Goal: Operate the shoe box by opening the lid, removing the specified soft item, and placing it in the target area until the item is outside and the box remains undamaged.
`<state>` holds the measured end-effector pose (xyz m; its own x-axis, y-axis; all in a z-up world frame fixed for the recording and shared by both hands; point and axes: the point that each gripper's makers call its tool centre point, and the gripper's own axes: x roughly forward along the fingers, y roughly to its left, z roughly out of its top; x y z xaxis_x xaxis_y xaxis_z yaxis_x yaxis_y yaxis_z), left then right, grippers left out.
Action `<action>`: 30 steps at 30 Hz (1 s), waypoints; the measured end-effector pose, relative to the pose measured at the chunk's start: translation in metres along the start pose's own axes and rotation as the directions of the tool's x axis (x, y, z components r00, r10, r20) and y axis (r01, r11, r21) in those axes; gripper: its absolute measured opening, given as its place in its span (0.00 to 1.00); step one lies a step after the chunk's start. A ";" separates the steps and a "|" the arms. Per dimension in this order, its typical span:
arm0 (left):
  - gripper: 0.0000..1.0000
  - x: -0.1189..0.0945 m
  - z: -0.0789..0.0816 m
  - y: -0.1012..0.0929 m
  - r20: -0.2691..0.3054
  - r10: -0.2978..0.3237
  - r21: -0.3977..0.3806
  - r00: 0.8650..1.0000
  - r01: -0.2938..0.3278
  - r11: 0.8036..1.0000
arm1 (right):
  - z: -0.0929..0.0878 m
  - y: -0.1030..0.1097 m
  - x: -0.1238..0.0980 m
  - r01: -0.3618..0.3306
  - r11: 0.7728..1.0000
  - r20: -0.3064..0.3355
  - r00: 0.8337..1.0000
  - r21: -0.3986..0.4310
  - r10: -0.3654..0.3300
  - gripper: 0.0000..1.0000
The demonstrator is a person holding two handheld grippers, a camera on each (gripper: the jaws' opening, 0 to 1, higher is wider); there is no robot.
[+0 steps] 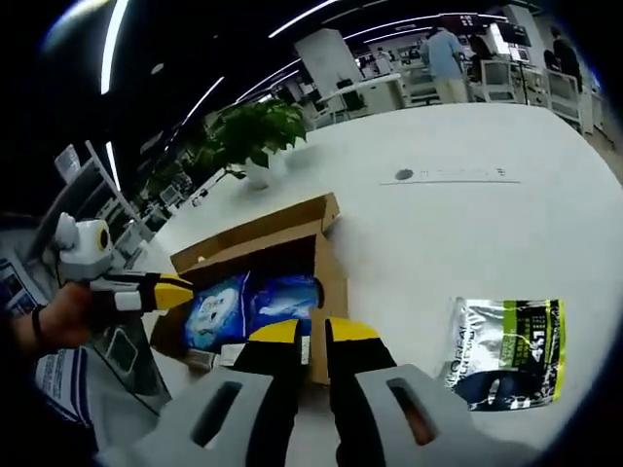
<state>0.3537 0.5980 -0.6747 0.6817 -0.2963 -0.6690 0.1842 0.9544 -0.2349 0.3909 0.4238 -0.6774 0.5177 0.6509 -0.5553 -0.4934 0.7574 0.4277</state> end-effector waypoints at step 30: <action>0.12 -0.042 -0.029 0.035 0.017 0.036 -0.045 0.999 -0.035 0.998 | -0.013 0.055 0.060 -0.089 0.995 -0.101 0.991 -0.034 0.085 0.13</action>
<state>0.3110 0.6432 -0.6747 0.7001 -0.2609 -0.6647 0.1278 0.9616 -0.2430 0.3859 0.5038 -0.6972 0.4009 0.7042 -0.5860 -0.5613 0.6943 0.4505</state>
